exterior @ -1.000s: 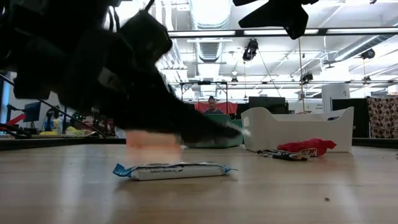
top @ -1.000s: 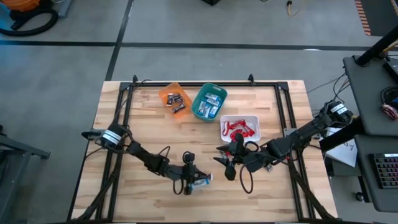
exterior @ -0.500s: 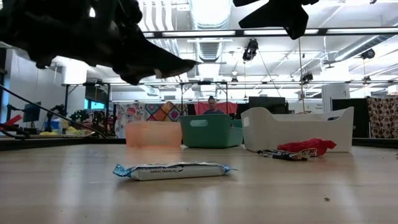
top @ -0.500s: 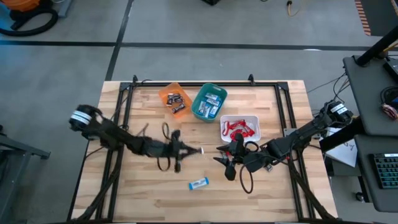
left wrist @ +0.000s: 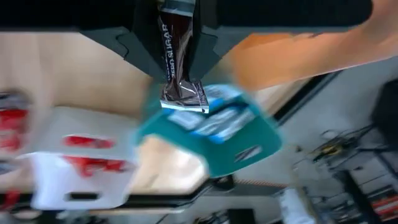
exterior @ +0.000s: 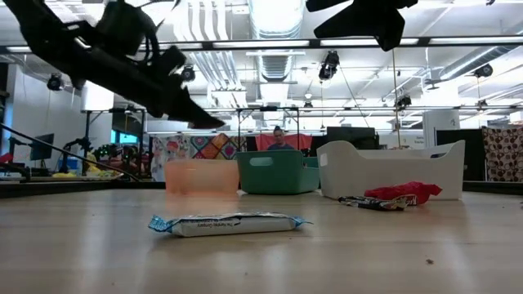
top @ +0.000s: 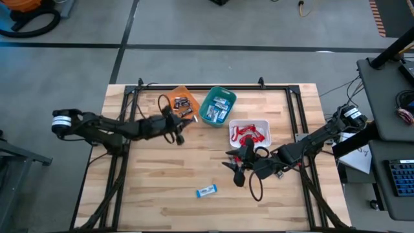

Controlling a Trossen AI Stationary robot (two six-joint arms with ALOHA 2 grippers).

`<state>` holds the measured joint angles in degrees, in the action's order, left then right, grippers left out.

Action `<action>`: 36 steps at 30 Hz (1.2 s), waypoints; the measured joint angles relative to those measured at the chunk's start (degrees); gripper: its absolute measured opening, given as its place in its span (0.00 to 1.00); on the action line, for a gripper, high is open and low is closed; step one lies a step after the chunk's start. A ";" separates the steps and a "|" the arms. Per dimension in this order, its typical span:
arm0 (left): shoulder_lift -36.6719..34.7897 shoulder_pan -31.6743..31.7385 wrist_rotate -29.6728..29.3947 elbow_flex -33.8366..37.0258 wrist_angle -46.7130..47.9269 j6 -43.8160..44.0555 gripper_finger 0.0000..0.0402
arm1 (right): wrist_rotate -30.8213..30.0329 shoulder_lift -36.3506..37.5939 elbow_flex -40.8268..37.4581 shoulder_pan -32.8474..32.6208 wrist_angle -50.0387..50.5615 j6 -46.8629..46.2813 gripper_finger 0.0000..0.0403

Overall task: Sort candy
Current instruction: Put the bottom left brown chocolate bar into the orange bin

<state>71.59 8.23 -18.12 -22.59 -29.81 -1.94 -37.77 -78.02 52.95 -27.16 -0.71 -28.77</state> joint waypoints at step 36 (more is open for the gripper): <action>8.83 35.43 23.55 -0.20 -7.68 -6.75 0.11 | -1.92 0.00 -0.02 1.10 -0.04 -0.38 0.51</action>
<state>80.42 43.66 5.43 -22.79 -37.49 -8.69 -39.68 -78.02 52.93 -26.06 -0.75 -29.15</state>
